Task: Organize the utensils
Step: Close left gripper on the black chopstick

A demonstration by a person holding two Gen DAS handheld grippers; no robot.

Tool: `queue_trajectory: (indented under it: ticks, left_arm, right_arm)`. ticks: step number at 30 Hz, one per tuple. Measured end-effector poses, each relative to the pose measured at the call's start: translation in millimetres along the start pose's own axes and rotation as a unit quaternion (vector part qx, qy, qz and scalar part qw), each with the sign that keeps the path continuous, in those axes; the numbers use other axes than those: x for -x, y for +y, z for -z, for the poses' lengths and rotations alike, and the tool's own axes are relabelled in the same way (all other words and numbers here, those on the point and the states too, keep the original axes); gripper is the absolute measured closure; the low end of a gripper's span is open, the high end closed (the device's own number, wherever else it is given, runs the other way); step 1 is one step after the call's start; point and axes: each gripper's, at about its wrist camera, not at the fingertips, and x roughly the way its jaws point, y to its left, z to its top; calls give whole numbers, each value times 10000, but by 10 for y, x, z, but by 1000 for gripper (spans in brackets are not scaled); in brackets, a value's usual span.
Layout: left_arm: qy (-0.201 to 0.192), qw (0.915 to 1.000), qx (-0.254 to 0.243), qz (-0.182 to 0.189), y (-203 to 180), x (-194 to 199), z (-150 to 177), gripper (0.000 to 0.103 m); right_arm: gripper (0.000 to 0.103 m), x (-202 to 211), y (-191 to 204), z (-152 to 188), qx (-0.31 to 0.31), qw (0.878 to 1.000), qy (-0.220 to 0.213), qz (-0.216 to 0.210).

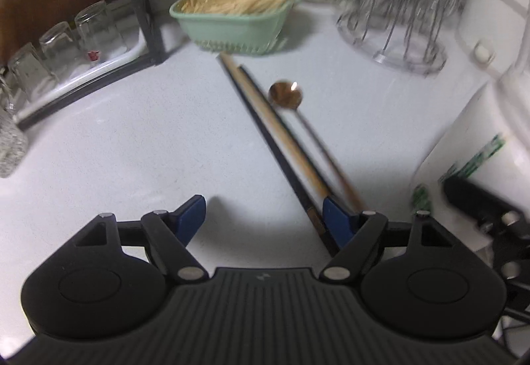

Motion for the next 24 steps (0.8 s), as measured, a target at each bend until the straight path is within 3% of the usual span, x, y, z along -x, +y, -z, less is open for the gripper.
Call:
queue_trajectory:
  ticks: [5, 7, 9, 10, 11, 12, 24]
  left_arm:
    - [47, 9998, 194, 25, 77, 28, 34, 23]
    - [3, 9998, 199, 83, 82, 45, 46, 31]
    - [-12, 9995, 266, 194, 80, 70, 41, 57]
    - [-10, 9993, 307, 223, 73, 83, 38, 66]
    - [0, 9991, 345, 232, 69, 87, 28, 84]
    - [29, 9989, 393, 262, 72, 89, 21, 92]
    - [207, 9956, 835, 365, 191, 508, 201, 96]
  right_arm:
    - [12, 12, -2, 9, 9, 10000, -13, -15]
    - [12, 14, -3, 13, 20, 10000, -21, -23]
    - [12, 18, -6, 14, 30, 10000, -25, -36]
    - [12, 19, -5, 15, 30, 10000, -18, -41]
    - [12, 19, -7, 11, 32, 10000, -4, -47]
    - [12, 19, -7, 7, 41, 10000, 13, -53]
    - [12, 9, -27, -57, 159, 9991, 293, -259]
